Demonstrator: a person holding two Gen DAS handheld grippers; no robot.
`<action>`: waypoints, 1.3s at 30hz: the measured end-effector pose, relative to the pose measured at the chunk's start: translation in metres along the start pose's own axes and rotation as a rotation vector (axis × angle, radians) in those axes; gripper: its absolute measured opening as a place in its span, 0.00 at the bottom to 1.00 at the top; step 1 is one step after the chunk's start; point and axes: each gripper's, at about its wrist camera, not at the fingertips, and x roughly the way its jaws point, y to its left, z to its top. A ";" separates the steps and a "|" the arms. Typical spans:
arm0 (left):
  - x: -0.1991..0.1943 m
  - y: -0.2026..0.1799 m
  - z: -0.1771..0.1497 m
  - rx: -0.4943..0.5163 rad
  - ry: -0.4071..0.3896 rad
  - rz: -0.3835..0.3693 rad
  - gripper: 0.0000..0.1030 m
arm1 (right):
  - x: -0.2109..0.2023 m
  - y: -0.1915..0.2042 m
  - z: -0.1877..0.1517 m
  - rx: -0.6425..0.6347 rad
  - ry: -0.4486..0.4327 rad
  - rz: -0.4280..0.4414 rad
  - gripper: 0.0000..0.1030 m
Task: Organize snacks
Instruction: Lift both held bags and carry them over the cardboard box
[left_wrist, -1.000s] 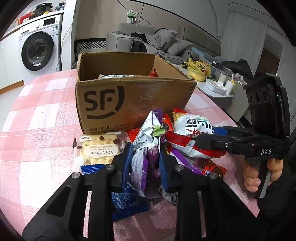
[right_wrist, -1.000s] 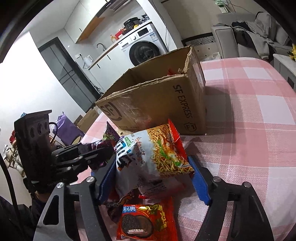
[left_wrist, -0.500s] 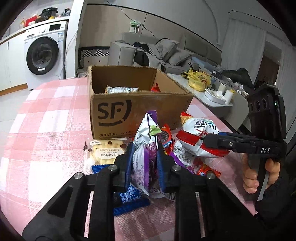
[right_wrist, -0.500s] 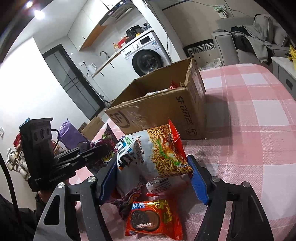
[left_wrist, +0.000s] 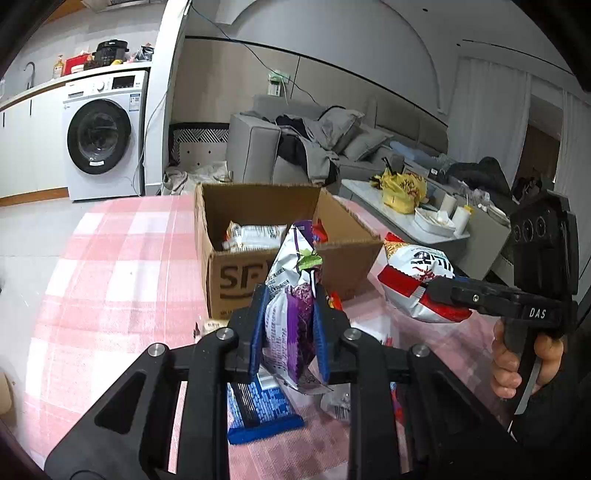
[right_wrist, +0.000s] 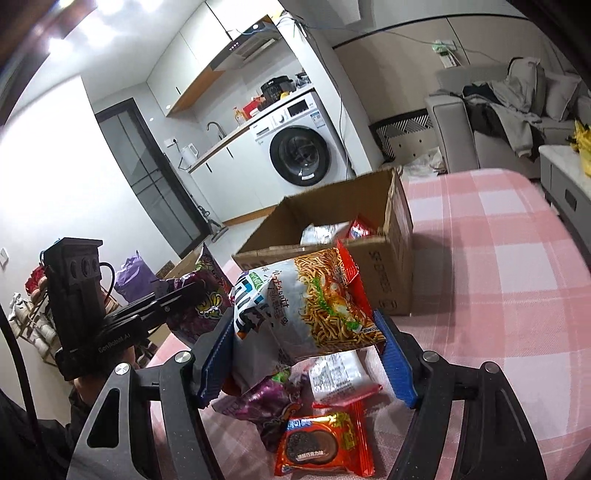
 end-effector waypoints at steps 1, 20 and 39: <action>-0.003 -0.001 0.003 0.001 -0.007 0.000 0.19 | -0.001 0.001 0.002 -0.002 -0.005 0.000 0.70; -0.026 -0.003 0.058 0.020 -0.094 0.032 0.19 | -0.005 0.010 0.049 0.003 -0.094 -0.042 0.70; 0.022 0.016 0.106 0.003 -0.107 0.077 0.19 | 0.021 0.002 0.080 0.013 -0.106 -0.081 0.70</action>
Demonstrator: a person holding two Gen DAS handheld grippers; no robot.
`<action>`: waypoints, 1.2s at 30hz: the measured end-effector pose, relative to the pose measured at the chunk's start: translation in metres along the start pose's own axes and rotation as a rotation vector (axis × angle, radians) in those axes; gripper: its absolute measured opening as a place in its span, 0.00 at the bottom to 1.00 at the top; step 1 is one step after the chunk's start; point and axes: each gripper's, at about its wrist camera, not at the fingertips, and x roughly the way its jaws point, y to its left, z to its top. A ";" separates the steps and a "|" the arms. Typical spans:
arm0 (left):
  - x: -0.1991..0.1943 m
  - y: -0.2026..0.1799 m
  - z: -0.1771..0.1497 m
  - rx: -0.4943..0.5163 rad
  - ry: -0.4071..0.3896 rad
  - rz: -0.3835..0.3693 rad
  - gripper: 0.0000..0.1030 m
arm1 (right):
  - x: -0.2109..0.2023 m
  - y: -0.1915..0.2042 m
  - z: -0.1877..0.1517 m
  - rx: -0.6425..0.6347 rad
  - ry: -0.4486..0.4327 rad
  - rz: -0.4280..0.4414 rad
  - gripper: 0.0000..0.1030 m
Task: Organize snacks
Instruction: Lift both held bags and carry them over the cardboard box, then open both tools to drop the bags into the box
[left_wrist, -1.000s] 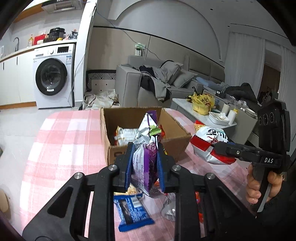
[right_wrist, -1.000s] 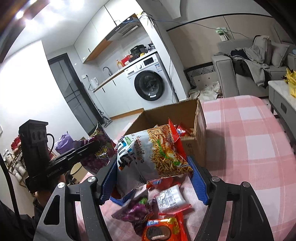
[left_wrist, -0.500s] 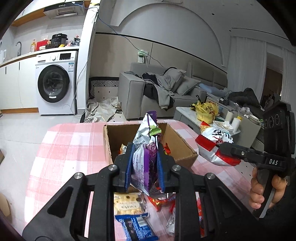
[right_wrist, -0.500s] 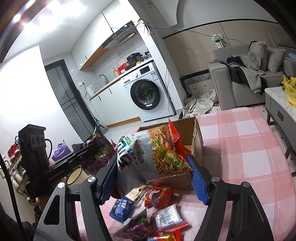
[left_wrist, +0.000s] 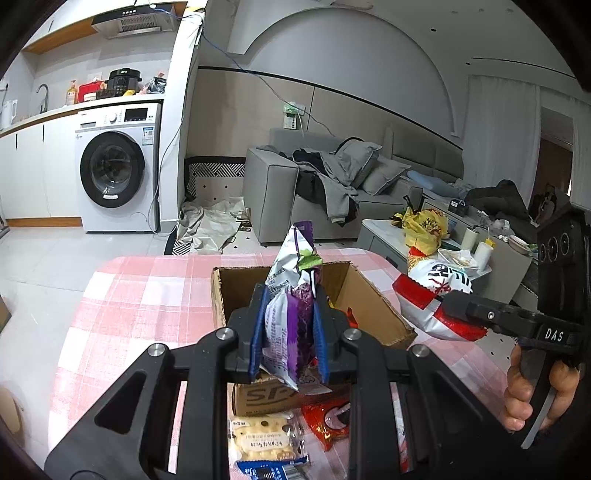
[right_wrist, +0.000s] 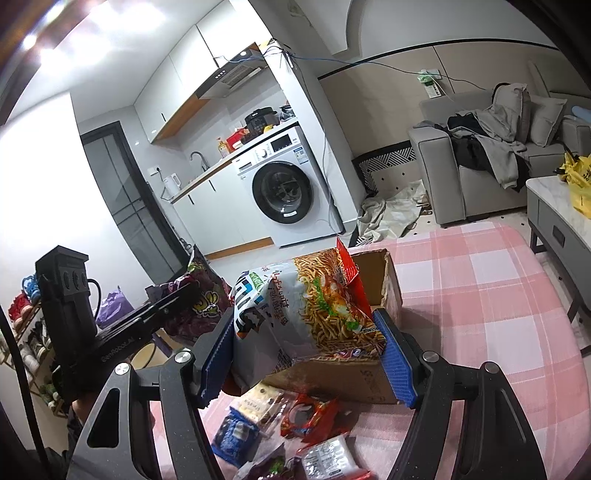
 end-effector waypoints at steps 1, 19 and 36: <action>0.007 0.000 -0.001 0.000 0.003 -0.002 0.19 | 0.002 -0.001 0.000 0.002 0.001 -0.004 0.70; 0.079 -0.002 0.009 0.029 0.049 0.019 0.19 | 0.049 -0.010 0.007 0.017 0.048 -0.013 0.70; 0.132 -0.007 -0.019 0.057 0.112 0.045 0.19 | 0.096 -0.013 -0.001 -0.047 0.102 -0.076 0.70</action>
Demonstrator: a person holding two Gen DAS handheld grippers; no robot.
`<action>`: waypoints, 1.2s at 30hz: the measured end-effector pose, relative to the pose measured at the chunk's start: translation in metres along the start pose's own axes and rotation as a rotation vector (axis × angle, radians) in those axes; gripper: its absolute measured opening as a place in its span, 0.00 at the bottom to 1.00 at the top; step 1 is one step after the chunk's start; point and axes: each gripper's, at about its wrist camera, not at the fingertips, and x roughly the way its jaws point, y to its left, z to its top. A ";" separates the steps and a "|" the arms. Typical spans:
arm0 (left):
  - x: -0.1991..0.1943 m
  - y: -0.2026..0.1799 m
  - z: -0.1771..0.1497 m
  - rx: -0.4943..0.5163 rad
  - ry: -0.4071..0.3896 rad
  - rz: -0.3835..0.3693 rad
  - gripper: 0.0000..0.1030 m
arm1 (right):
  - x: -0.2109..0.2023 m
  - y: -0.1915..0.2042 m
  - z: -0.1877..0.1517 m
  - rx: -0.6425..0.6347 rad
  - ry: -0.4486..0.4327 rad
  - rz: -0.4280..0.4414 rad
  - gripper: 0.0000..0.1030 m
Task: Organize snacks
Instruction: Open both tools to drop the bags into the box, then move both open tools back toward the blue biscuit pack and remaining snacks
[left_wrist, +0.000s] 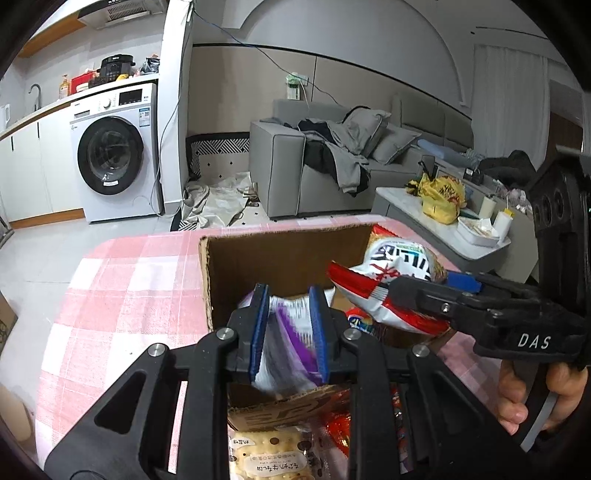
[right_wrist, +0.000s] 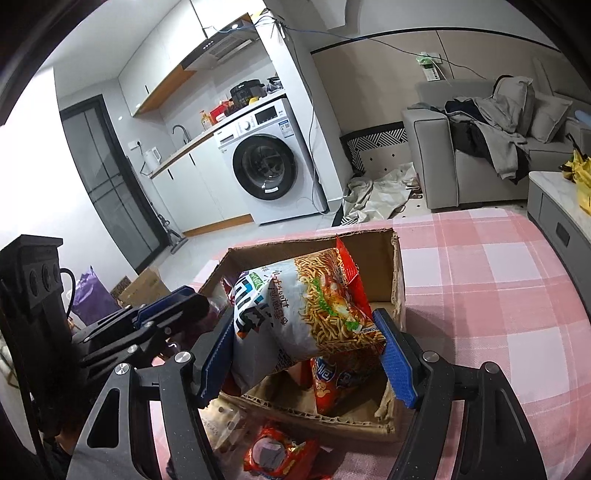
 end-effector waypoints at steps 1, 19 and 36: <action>0.004 -0.001 -0.002 0.003 0.009 -0.003 0.19 | 0.002 0.001 0.000 -0.008 0.000 -0.006 0.70; -0.059 -0.010 -0.034 -0.024 0.010 0.056 0.99 | -0.055 0.002 -0.020 -0.047 -0.015 -0.044 1.00; -0.124 -0.001 -0.101 -0.037 0.049 0.090 0.99 | -0.093 0.001 -0.074 -0.080 0.064 -0.056 1.00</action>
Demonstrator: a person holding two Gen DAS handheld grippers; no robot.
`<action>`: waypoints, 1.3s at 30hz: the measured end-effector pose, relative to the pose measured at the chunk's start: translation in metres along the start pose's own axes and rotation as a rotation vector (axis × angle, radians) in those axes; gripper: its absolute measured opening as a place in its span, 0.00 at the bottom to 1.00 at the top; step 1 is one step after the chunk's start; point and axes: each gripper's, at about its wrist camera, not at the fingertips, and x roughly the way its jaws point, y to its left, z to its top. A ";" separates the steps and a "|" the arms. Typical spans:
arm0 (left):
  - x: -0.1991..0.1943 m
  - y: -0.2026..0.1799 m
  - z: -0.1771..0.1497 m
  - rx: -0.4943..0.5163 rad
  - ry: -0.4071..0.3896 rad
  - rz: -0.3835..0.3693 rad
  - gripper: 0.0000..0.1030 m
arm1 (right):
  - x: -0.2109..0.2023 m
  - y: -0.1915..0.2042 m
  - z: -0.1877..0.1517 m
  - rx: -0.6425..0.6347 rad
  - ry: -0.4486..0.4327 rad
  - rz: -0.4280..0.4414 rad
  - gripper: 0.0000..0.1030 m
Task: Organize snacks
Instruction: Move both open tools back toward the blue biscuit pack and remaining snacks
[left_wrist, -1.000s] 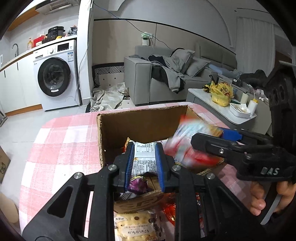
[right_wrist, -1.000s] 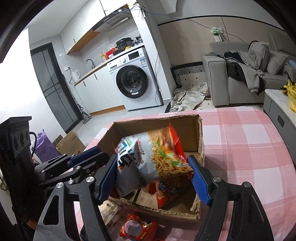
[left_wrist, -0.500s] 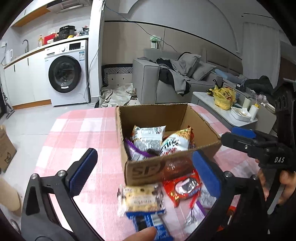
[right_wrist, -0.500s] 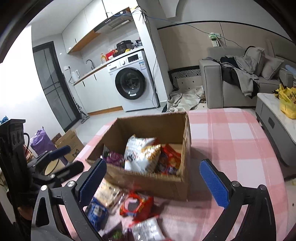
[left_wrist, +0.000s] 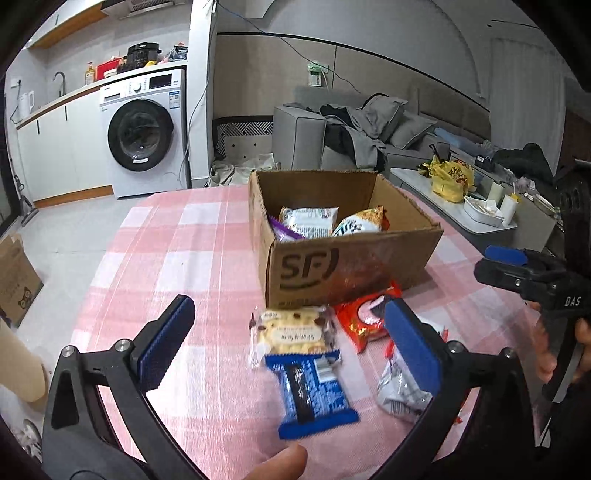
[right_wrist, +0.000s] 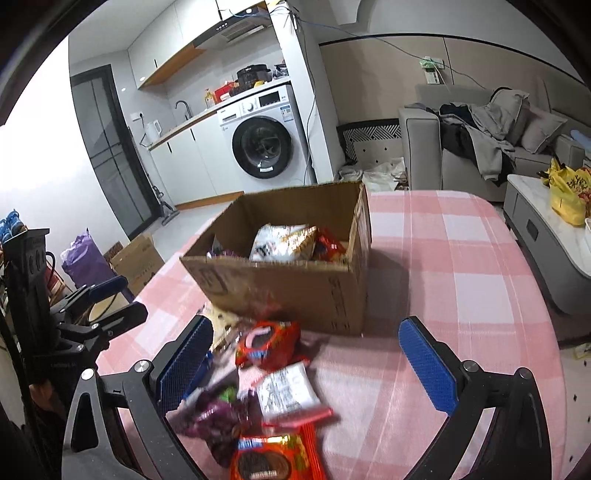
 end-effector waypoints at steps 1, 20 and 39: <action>-0.001 0.001 -0.003 -0.004 0.004 -0.003 0.99 | -0.001 0.000 -0.003 -0.004 0.008 0.002 1.00; 0.016 -0.002 -0.031 0.024 0.088 0.004 0.99 | 0.017 0.008 -0.035 -0.146 0.210 -0.046 1.00; 0.030 -0.005 -0.039 0.052 0.142 0.006 0.99 | 0.041 0.037 -0.067 -0.324 0.373 0.012 1.00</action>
